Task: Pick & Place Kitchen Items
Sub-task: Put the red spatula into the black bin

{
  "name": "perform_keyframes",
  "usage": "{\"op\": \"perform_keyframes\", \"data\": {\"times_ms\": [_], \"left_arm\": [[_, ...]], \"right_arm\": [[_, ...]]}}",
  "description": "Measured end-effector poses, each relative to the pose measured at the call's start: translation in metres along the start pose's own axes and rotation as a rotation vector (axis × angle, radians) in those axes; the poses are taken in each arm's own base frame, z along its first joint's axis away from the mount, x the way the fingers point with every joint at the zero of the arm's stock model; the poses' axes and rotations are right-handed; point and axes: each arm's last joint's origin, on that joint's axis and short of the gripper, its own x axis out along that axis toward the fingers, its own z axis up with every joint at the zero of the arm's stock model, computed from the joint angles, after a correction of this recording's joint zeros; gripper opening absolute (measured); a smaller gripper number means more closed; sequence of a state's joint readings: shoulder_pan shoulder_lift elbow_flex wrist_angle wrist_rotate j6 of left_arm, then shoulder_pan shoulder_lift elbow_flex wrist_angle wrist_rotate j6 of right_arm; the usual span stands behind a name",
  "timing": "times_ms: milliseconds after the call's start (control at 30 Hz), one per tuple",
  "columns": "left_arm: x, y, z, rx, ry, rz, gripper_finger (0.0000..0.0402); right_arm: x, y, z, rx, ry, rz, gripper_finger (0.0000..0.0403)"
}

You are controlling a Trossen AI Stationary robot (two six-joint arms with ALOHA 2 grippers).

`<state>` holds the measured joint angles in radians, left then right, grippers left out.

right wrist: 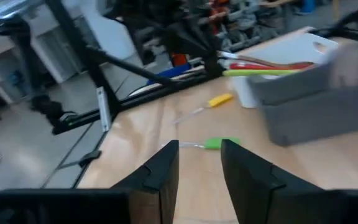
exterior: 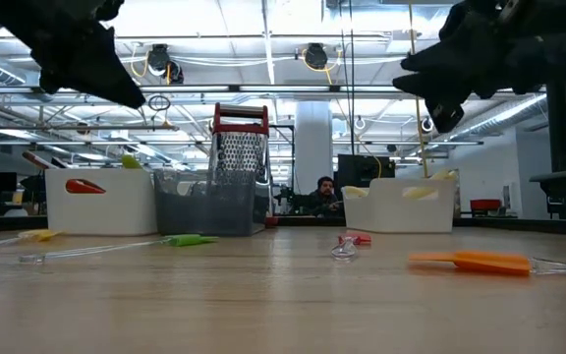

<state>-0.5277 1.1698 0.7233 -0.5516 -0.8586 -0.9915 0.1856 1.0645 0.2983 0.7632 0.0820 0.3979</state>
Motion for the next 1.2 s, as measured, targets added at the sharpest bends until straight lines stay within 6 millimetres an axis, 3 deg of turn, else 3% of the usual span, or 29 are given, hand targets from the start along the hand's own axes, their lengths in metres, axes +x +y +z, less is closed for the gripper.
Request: {"op": "perform_keyframes", "data": {"times_ms": [300, 500, 633, 800, 1033, 1200], "left_arm": [[0.003, 0.004, -0.005, -0.056, 0.003, 0.016, 0.0047], [0.003, 0.003, -0.006, -0.075, 0.019, 0.006, 0.0047], [0.003, 0.003, -0.006, -0.076, 0.042, -0.007, 0.0046], [0.003, 0.003, -0.007, -0.076, 0.054, -0.014, 0.0047], [0.003, 0.003, -0.007, -0.079, 0.053, -0.014, 0.0047], [0.003, 0.003, -0.007, -0.076, 0.053, -0.014, 0.0047]], "right_arm": [[0.054, 0.042, 0.006, -0.099, 0.023, 0.128, 0.0112], [0.098, 0.06, -0.004, -0.24, 0.064, 0.149, 0.0112], [0.11, 0.054, -0.018, -0.347, 0.096, 0.082, 0.0112], [0.116, 0.039, -0.029, -0.341, 0.148, -0.054, 0.014], [0.115, 0.02, -0.038, -0.263, 0.196, -0.317, 0.0212], [0.107, 0.006, -0.049, -0.132, 0.248, -0.569, 0.023]]}}
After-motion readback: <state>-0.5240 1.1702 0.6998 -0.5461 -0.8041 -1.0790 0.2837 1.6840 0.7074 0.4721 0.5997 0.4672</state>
